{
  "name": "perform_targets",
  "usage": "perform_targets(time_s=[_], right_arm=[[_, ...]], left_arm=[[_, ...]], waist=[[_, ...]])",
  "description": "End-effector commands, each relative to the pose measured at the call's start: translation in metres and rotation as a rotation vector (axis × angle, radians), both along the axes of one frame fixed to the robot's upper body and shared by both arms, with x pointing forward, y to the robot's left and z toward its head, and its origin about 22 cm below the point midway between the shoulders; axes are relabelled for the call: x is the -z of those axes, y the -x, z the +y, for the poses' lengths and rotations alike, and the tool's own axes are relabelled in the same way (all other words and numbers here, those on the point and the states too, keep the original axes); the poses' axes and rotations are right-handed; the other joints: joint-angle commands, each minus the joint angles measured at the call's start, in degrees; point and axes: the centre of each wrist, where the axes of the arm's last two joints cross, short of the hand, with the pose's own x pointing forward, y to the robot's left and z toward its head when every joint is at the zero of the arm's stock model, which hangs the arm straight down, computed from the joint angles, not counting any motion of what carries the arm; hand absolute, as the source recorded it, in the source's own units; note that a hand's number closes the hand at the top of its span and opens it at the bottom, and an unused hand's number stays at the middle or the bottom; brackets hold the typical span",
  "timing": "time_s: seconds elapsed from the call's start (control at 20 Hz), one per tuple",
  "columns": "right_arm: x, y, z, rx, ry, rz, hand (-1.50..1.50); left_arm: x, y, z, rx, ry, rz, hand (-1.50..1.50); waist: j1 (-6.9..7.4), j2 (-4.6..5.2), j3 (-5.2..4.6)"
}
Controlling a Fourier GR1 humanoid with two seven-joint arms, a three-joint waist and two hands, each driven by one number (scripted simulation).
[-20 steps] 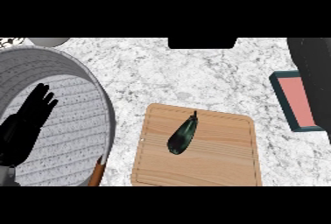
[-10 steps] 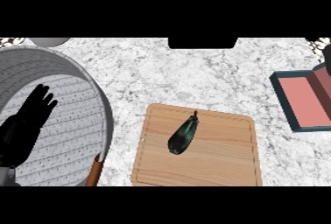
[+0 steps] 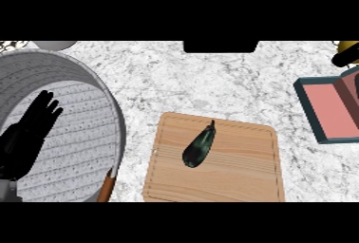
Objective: Pick the lemon from the cutting board and place it in the cardboard box
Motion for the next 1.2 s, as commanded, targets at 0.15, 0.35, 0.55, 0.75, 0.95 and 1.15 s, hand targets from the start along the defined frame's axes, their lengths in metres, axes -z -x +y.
perform_targets(time_s=[0.15,0.35,0.55,0.75,0.95,1.15], right_arm=[[0.051,0.004,-0.038,0.123,-0.180,0.151,1.50],[0.071,0.013,-0.046,0.059,-0.248,0.168,-1.50],[0.077,0.013,-0.031,-0.026,-0.274,0.033,-1.50],[0.060,0.018,-0.038,0.024,-0.319,-0.306,-1.50],[0.046,0.037,-0.065,0.076,-0.367,-0.507,-1.50],[0.062,0.059,-0.058,0.093,-0.456,-0.629,-1.50]], left_arm=[[0.018,0.009,-0.003,0.016,0.014,0.016,0.00],[0.015,-0.008,-0.011,-0.015,0.018,0.012,0.00],[0.012,-0.009,-0.005,-0.004,0.005,0.019,0.00],[-0.001,-0.001,0.008,-0.013,0.015,-0.005,0.00],[0.004,0.009,-0.003,-0.032,0.026,-0.005,0.00],[0.010,0.003,0.004,-0.029,0.008,0.011,0.00]], waist=[[0.07,0.38,-0.70],[-0.51,0.34,-0.71],[-0.39,0.36,-0.70],[-0.47,0.32,-0.62],[-0.99,0.02,-0.62],[-1.55,-0.01,-0.69]])
